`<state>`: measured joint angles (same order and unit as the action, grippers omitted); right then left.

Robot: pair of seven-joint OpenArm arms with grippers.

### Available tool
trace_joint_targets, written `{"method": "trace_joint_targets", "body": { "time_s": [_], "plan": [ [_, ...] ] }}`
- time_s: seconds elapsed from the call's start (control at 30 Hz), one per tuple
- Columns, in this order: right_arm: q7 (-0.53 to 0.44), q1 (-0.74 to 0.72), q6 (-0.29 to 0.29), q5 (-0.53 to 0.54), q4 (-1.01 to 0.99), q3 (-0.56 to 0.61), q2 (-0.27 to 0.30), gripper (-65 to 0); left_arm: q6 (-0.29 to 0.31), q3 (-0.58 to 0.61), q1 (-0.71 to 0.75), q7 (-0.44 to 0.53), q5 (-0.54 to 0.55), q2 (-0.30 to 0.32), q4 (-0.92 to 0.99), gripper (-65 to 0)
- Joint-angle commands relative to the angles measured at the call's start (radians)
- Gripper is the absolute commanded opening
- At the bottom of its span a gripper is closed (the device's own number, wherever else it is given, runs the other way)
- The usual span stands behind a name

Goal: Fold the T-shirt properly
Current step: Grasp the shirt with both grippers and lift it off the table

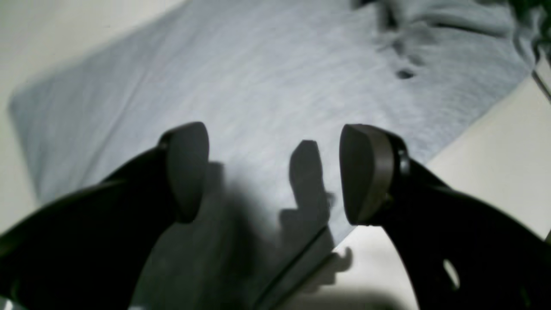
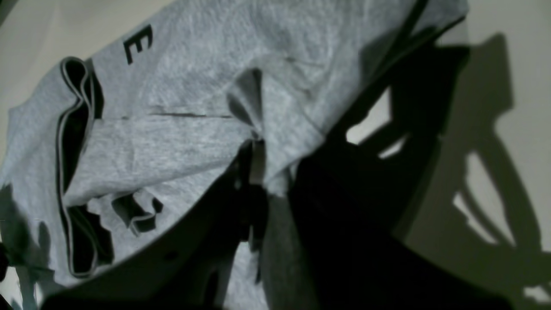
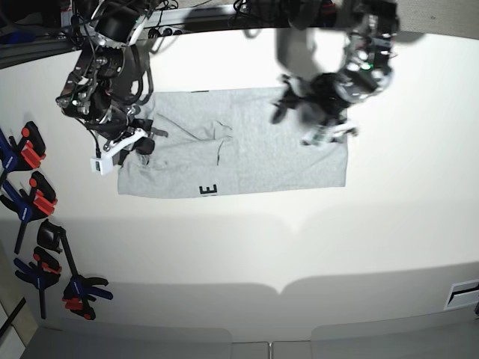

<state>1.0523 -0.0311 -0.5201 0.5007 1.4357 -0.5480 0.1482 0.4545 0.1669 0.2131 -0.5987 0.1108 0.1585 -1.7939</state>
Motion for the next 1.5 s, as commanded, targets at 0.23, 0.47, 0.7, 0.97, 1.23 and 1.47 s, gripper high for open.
{"method": "trace_joint_targets", "body": {
  "time_s": [0.23, 0.47, 0.7, 0.97, 1.23, 1.47],
  "plan": [
    [-0.019, -0.031, 0.001, 0.026, 0.032, -0.003, 0.048, -65.0, -0.149, 0.139, -0.079, 0.032, -0.103, 0.000, 0.039, -20.5],
    [-0.004, -0.038, 0.001, 0.026, 0.138, -0.003, 0.048, -65.0, -0.167, 0.143, -0.086, 0.035, -0.084, -0.018, 0.278, -20.6],
    [0.071, -0.041, 0.001, 0.114, 0.281, 0.001, 0.008, -65.0, -0.167, 0.143, -0.088, 0.054, -0.084, -0.031, 0.335, -20.5],
    [0.100, -0.041, 0.001, 0.123, 0.339, 0.137, -0.095, -65.0, -0.167, 0.143, -0.103, 0.053, -0.084, -0.031, 0.335, -20.5],
    [0.100, -0.041, 0.004, 0.124, 0.339, 0.441, -0.194, -65.0, -0.167, 0.143, -0.103, 0.047, -0.083, -0.031, 0.335, -20.5],
    [0.072, -0.041, 0.005, 0.056, 0.339, 0.590, -0.299, -65.0, -0.167, 0.143, -0.103, 0.047, -0.073, -0.031, 0.335, -20.5]
  ]
}}
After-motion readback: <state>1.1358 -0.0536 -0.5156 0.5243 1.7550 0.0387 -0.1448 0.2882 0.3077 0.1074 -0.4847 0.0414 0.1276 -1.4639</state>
